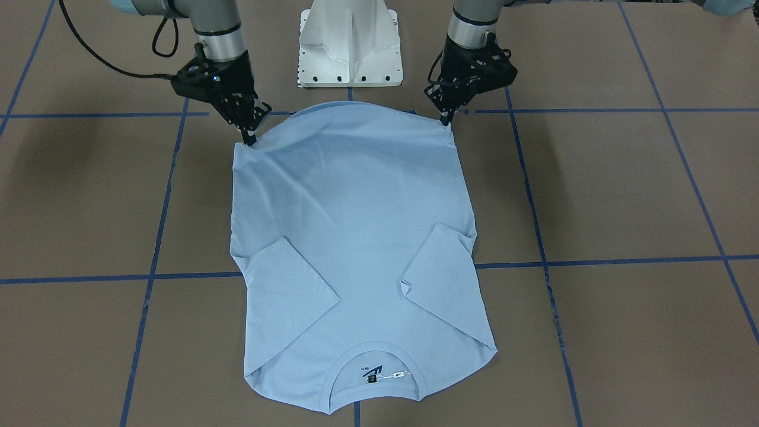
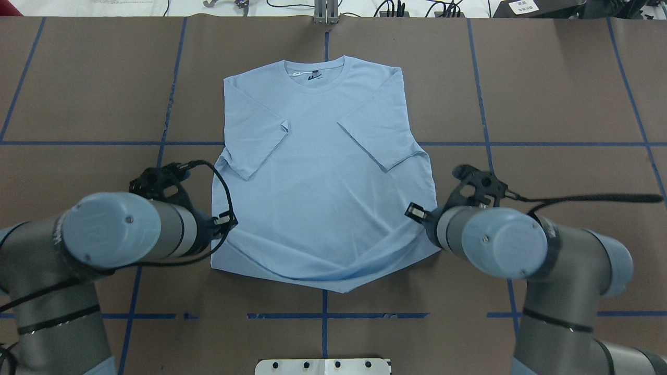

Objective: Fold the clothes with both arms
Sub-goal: 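Lift the hem with both grippers and fold it toward the collar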

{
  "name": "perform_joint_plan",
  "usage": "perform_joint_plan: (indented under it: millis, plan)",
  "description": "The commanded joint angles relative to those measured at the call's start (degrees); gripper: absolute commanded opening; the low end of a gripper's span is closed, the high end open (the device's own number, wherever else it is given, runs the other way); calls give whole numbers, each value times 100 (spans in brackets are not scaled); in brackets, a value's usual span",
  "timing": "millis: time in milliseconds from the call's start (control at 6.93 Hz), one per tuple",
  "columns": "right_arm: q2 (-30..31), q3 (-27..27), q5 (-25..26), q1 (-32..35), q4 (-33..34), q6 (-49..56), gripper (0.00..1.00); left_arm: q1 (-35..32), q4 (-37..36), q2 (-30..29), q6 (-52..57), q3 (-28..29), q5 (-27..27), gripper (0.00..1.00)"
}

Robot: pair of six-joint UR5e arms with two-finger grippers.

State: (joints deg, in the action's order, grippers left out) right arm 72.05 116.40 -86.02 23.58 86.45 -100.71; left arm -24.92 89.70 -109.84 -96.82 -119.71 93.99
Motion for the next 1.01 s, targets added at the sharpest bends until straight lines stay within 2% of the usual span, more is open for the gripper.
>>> perform_joint_plan:
  millis: [0, 144, 433, 722, 866]
  plan:
    - [-1091, -1744, -380, 1075, -197, 989, 0, -862, 518, -301, 943, 1050, 5, 0]
    - [-1601, -2649, -389, 1349, -407, 1157, 0, -1127, 1009, -397, 1077, 1559, -12, 0]
    - [-2262, -3803, -598, 1754, -673, 1500, 0, -1523, 1705, -1018, 1288, 2736, -214, 0]
    - [-2851, -5104, -591, 1992, -1556, 1545, 0, -1700, 2714, -1398, 1726, 3922, -765, 0]
    - [-3237, -5615, -591, 2097, -1631, 1571, 0, -1805, 2946, -1626, 1815, 4390, -794, 0]
